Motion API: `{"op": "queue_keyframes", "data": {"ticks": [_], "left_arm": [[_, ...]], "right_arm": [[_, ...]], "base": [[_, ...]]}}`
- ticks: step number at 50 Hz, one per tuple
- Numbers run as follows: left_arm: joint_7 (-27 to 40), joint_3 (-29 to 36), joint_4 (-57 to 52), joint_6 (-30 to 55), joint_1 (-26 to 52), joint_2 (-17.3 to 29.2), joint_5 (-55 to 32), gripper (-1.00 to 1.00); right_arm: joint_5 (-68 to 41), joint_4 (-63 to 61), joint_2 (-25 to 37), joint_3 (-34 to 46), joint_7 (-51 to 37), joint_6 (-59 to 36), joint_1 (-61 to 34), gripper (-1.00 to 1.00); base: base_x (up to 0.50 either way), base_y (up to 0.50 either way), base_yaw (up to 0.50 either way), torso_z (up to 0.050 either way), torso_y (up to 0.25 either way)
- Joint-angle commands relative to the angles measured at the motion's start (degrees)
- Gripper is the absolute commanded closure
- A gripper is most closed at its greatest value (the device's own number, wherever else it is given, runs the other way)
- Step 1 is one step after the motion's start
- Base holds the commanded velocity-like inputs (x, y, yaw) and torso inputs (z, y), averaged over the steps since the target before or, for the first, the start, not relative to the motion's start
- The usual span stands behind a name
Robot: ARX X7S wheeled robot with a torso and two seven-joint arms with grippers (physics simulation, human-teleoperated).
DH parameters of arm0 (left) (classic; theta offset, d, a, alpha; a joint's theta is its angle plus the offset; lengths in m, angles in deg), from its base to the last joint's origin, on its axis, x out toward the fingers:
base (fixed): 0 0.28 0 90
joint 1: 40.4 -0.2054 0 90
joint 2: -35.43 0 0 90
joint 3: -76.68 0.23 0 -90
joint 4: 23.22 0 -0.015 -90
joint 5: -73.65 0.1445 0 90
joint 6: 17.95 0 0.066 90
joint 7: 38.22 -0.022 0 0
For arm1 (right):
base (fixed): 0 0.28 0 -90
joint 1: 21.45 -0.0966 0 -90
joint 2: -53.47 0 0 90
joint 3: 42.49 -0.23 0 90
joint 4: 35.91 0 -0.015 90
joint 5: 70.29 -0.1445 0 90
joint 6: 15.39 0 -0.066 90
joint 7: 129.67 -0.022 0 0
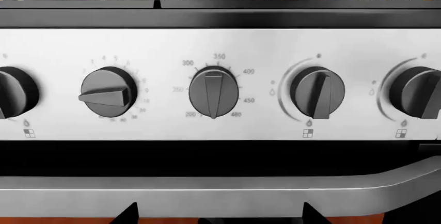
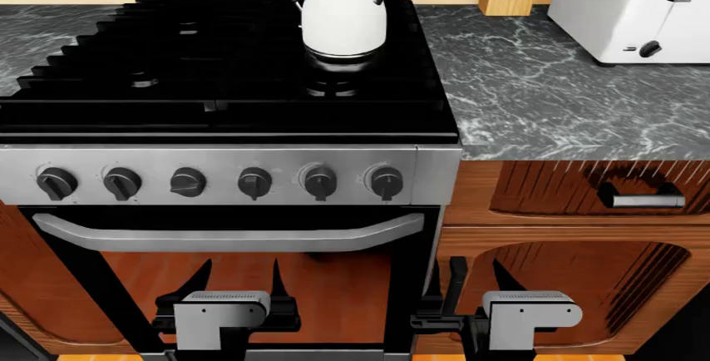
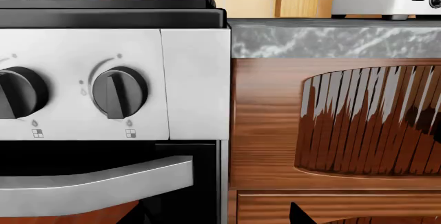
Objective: Turn on the front right burner of the stove.
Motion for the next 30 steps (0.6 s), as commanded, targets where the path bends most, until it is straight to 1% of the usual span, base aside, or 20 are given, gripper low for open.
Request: {"op": "queue_keyframes", "data": {"ticks": [1, 9, 13, 15, 20, 30], "left_arm": [[1.01, 1.05, -0.14, 0.03, -0.11, 0.9, -0.96, -1.0], [2.41, 2.68, -0.95, 0.22, -0.81, 2.35, -3.03, -1.0], [3.64, 2.41, -0.69, -0.74, -1.0, 2.58, -3.95, -1.0], [4.48, 2.48, -0.67, -2.06, -1.29, 2.67, -3.75, -1.0], [5.62, 3.3, 0.04, -1.54, -0.98, 3.22, -3.33, -1.0], [6.96, 4.44, 0.46, -0.87, -0.78, 4.05, -3.51, -1.0]], "right_arm": [[-0.92, -0.22, 0.89, 1.11, -1.13, -0.13, 0.09, -1.0], [-2.41, -0.95, 2.36, 2.69, -2.87, -0.71, 0.52, -1.0], [-2.79, -0.65, 2.82, 3.23, -3.5, -0.78, 0.45, -1.0], [-3.01, -0.62, 3.01, 3.42, -3.8, -0.83, 0.45, -1.0], [-3.51, -0.32, 3.42, 3.82, -4.5, -0.77, 0.34, -1.0], [-4.09, 0.56, 4.13, 4.73, -5.59, -0.42, 0.03, -1.0]], "base": [[0.0, 0.0, 0.0, 0.0, 0.0], [0.0, 0.0, 0.0, 0.0, 0.0], [0.0, 0.0, 0.0, 0.0, 0.0], [0.0, 0.0, 0.0, 0.0, 0.0], [0.0, 0.0, 0.0, 0.0, 0.0], [0.0, 0.0, 0.0, -0.047, 0.0]]}}
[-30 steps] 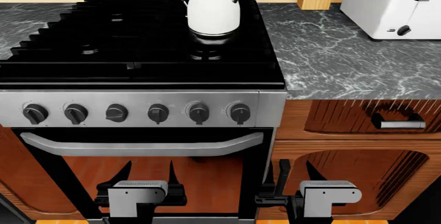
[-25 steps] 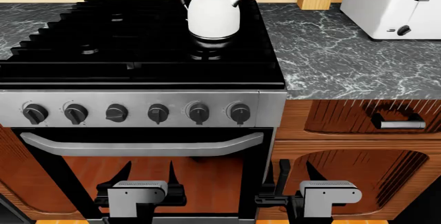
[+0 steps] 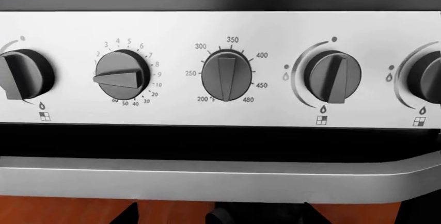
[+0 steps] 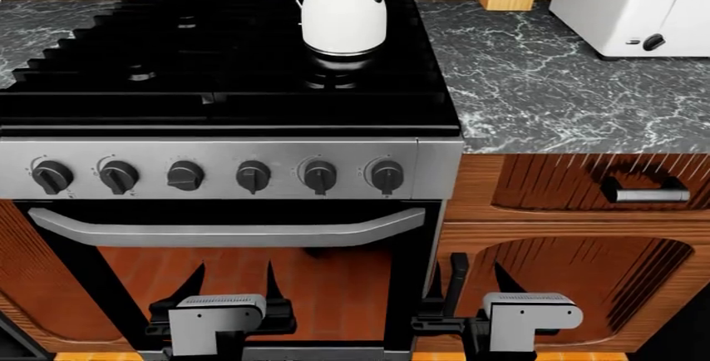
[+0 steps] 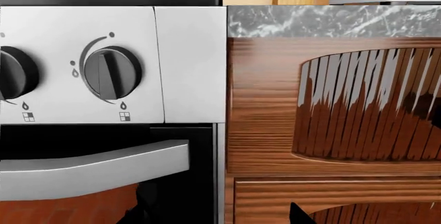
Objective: Turn on the front right burner of the stove.
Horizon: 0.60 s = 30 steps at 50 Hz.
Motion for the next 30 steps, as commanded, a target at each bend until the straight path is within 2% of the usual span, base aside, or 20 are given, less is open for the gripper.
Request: {"op": "queue_keyframes", "data": {"ticks": [1, 30], "left_arm": [[1.75, 1.14, 0.54, 0.22, 0.13, 0.98, -0.64, -1.0], [3.51, 2.67, 1.0, 1.01, 0.58, 2.55, -3.19, -1.0]], "right_arm": [[-0.85, 0.86, 0.95, 1.15, -1.33, 0.26, -0.25, -1.0], [-3.09, 1.67, 2.57, 3.09, -3.59, 0.28, -0.55, -1.0]], "base": [[0.0, 0.0, 0.0, -0.05, 0.0], [0.0, 0.0, 0.0, -0.05, 0.0]]}}
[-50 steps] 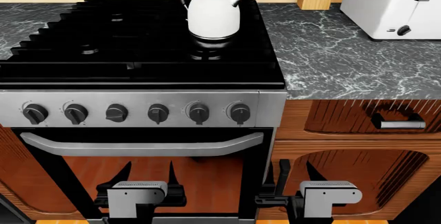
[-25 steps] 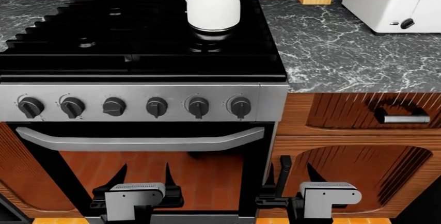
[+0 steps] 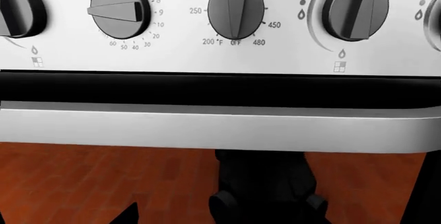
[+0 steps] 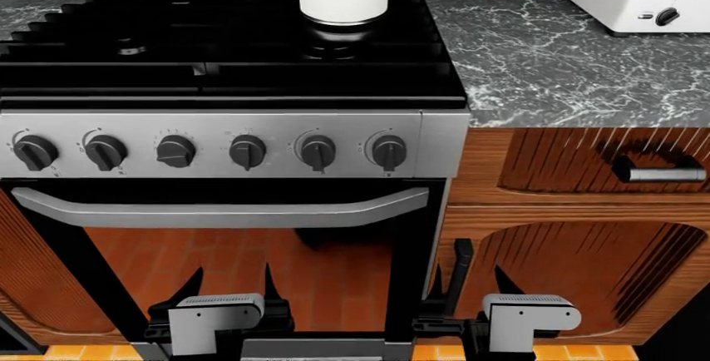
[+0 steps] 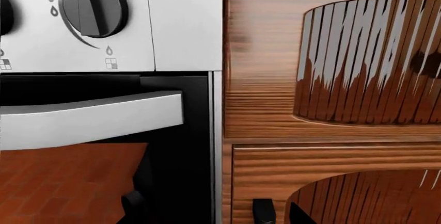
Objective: Turn on the front right burner of the stove.
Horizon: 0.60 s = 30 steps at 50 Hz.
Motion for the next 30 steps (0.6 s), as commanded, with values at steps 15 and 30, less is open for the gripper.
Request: {"op": "queue_keyframes", "data": {"ticks": [15, 30], "left_arm": [[1.32, 1.67, 0.25, 0.29, 0.27, 1.37, -1.48, -1.0], [2.31, 2.48, 0.4, 0.49, 0.38, 1.97, -2.09, -1.0]], "right_arm": [[-1.43, 0.09, 1.31, 1.64, -2.04, -0.57, -0.3, -1.0], [-2.24, 0.2, 1.95, 2.62, -2.55, -0.73, -0.51, -1.0]], "base": [[0.0, 0.0, 0.0, -0.05, 0.0], [0.0, 0.0, 0.0, -0.05, 0.0]]}}
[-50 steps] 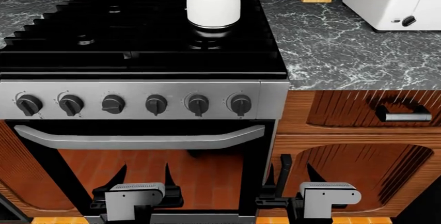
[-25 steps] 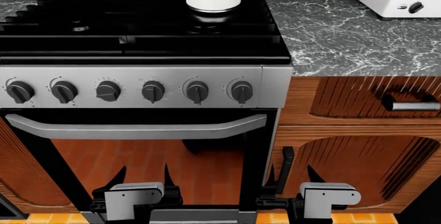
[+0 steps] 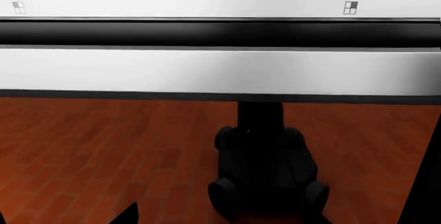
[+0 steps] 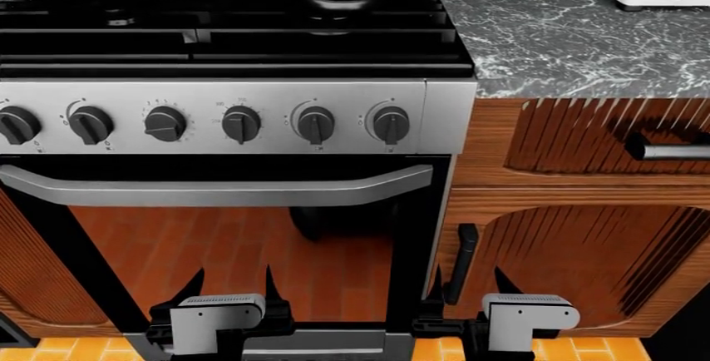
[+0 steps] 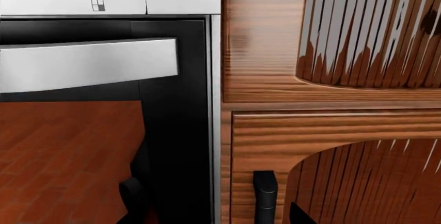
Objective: Turn on the front right burner of the stove.
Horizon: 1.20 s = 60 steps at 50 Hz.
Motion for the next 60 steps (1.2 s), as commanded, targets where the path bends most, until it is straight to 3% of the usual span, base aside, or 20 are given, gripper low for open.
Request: {"op": "queue_keyframes", "data": {"ticks": [1, 8, 16, 30, 44, 60], "left_arm": [[0.59, 0.56, -0.11, 0.22, 0.01, 0.48, -0.75, -1.0], [0.88, 0.91, -0.77, 0.12, -0.21, 0.82, -1.11, -1.0], [1.54, 0.45, -1.24, 0.57, -0.43, 0.86, -2.62, -1.0], [1.91, 1.19, -1.49, 2.9, -0.34, 1.54, -3.82, -1.0], [1.75, 1.93, -1.59, 4.48, -0.17, 2.2, -5.08, -1.0], [1.77, 1.16, -1.82, 6.63, -0.11, 2.65, -8.52, -1.0]], "right_arm": [[-0.55, -0.11, 0.5, 0.79, -0.48, -0.18, -0.12, -1.0], [-0.86, -2.24, 0.87, 1.53, -0.63, -0.97, 0.07, -1.0], [0.43, -13.14, 2.35, 4.29, -0.93, -6.56, 0.99, -1.0], [0.32, -30.75, 4.51, 7.79, -0.58, -21.75, -2.43, -1.0], [-7.71, -44.25, 4.33, 4.99, -0.98, -41.26, -10.09, -1.0], [-9.7, -47.16, 2.19, 5.71, -4.05, -51.18, -19.39, -1.0]], "base": [[0.0, 0.0, 0.0, -0.05, 0.0], [0.0, 0.0, 0.0, -0.046, 0.0], [0.0, 0.0, 0.0, 0.0, 0.0], [0.0, 0.0, 0.0, 0.0, 0.0], [0.0, 0.0, 0.0, 0.0, 0.0], [0.0, 0.0, 0.0, 0.0, 0.0]]}}
